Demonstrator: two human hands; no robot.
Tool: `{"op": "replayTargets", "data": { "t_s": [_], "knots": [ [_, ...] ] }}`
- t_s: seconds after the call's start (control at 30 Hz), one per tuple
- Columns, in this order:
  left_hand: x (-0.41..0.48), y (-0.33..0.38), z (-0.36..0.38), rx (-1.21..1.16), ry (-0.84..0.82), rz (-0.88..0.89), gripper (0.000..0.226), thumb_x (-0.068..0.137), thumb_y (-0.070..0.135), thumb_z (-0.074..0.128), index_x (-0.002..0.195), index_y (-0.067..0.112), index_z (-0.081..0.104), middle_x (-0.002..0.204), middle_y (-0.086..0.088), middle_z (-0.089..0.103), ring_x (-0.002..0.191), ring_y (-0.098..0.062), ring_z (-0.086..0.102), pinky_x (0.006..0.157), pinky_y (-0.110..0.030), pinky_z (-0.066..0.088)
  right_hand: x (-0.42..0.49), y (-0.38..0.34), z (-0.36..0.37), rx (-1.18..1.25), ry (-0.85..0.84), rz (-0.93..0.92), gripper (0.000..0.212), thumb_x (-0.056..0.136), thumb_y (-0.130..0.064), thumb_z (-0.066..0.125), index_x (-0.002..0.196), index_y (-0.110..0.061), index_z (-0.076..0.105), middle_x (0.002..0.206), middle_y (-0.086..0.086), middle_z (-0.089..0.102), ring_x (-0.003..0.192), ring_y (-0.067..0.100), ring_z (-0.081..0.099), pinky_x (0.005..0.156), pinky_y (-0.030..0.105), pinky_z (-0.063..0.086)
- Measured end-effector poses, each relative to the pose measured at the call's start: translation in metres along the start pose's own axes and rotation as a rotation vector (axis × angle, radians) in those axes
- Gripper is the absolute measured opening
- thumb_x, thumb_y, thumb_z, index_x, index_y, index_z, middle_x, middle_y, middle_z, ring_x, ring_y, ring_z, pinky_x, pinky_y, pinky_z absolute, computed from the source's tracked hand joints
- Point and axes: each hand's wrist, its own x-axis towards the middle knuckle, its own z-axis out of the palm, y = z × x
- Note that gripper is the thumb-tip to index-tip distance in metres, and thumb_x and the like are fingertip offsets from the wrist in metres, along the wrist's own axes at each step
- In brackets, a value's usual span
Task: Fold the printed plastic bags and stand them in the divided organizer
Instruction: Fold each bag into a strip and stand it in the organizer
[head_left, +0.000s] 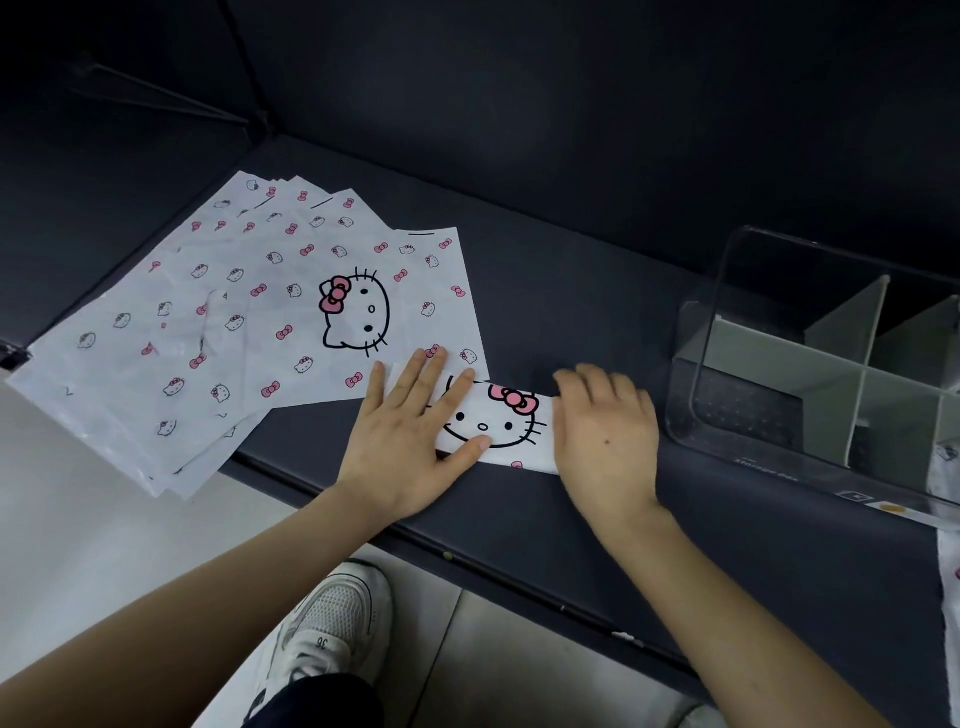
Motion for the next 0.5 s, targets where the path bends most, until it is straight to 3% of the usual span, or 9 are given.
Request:
{"op": "replayTargets", "data": {
  "t_s": [0.07, 0.13, 0.33, 0.5],
  "knots": [
    [0.000, 0.001, 0.002, -0.006, 0.038, 0.005, 0.073, 0.085, 0.072, 0.011, 0.148, 0.034, 0.007, 0.160, -0.001, 0.006, 0.147, -0.015, -0.001, 0.117, -0.046, -0.008, -0.008, -0.013, 0.005, -0.008, -0.040, -0.125, 0.032, 0.079, -0.016, 0.060, 0.110, -0.008, 0.069, 0.114, 0.013, 0.068, 0.102, 0.034, 0.064, 0.091, 0.046, 0.048],
    [0.000, 0.000, 0.004, -0.016, 0.063, 0.014, 0.073, 0.087, 0.071, 0.016, 0.148, 0.032, 0.013, 0.159, -0.003, 0.014, 0.147, -0.018, 0.008, 0.116, -0.048, -0.003, -0.019, -0.023, 0.012, 0.028, -0.172, -0.178, 0.044, 0.092, -0.027, 0.039, 0.124, -0.010, 0.063, 0.130, 0.011, 0.060, 0.121, 0.031, 0.056, 0.107, 0.051, 0.031],
    [0.000, -0.001, 0.005, -0.012, 0.051, 0.013, 0.074, 0.085, 0.072, 0.015, 0.148, 0.034, 0.007, 0.161, -0.002, 0.009, 0.148, -0.016, 0.001, 0.118, -0.052, -0.002, -0.038, 0.007, 0.012, -0.008, -0.359, -0.139, 0.058, 0.103, -0.036, 0.006, 0.144, -0.013, 0.040, 0.149, 0.004, 0.041, 0.139, 0.025, 0.036, 0.111, 0.050, 0.013],
    [-0.001, -0.001, 0.003, -0.010, 0.030, 0.003, 0.074, 0.083, 0.074, 0.009, 0.146, 0.037, 0.000, 0.161, 0.000, 0.001, 0.148, -0.014, -0.006, 0.118, -0.051, -0.007, -0.054, 0.031, 0.007, -0.003, -0.361, -0.035, 0.056, 0.103, -0.040, 0.004, 0.145, -0.011, 0.024, 0.153, -0.001, 0.029, 0.142, 0.020, 0.026, 0.113, 0.047, 0.010]
  ]
}}
